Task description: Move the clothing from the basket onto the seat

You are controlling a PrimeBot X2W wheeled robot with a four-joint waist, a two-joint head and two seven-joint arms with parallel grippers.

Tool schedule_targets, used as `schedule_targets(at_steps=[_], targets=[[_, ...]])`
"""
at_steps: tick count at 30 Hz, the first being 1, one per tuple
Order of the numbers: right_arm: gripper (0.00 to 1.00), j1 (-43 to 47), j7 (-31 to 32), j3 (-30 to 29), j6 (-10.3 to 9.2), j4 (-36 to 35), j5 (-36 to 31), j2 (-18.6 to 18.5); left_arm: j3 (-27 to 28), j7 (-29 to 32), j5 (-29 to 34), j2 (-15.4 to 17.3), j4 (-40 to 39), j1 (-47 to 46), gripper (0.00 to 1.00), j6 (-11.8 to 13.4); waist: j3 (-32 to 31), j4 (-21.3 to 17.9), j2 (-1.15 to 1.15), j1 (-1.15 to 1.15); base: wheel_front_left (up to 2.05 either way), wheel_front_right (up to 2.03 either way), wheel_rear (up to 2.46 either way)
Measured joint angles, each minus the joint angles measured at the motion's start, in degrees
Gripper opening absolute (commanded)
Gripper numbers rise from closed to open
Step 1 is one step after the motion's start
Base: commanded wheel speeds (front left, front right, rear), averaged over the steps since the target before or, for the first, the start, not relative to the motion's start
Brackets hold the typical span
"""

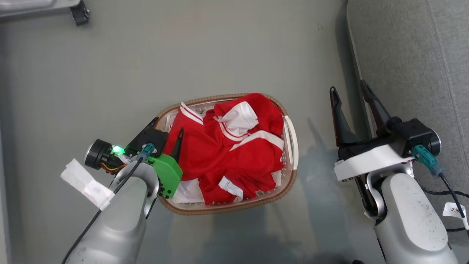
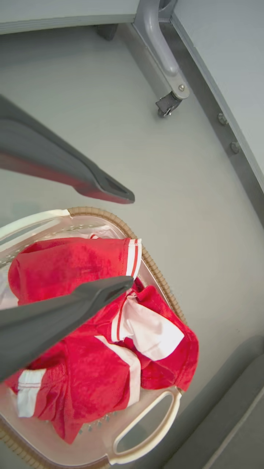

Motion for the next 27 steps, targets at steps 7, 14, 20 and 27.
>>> schedule_targets(at_steps=[7,14,20,27], targets=[[1.0,-2.5,0.0,-0.2,0.0,-0.8,1.5,0.0,-2.2,0.8,0.4,0.1,9.0,-6.2,1.0,-0.2,7.6,-1.6,0.0,0.0,0.0,0.0,0.0],[1.0,-3.9,0.0,0.1,0.0,-1.2,2.6,0.0,-2.9,0.3,0.6,1.4,13.8,-10.5,1.0,-0.1,12.9,-3.4,0.0,0.0,0.0,0.0,0.0],[1.0,-4.2,0.0,0.4,0.0,-1.3,3.2,0.0,-3.4,-0.1,0.7,1.5,16.6,-13.1,1.0,0.9,14.9,-5.2,0.0,0.0,0.0,0.0,0.0],[1.0,-4.3,0.0,0.7,0.0,-1.2,4.2,0.0,-4.1,0.8,-0.3,1.1,18.9,-13.8,0.0,0.4,15.6,-6.4,0.0,0.0,0.0,0.0,0.0]])
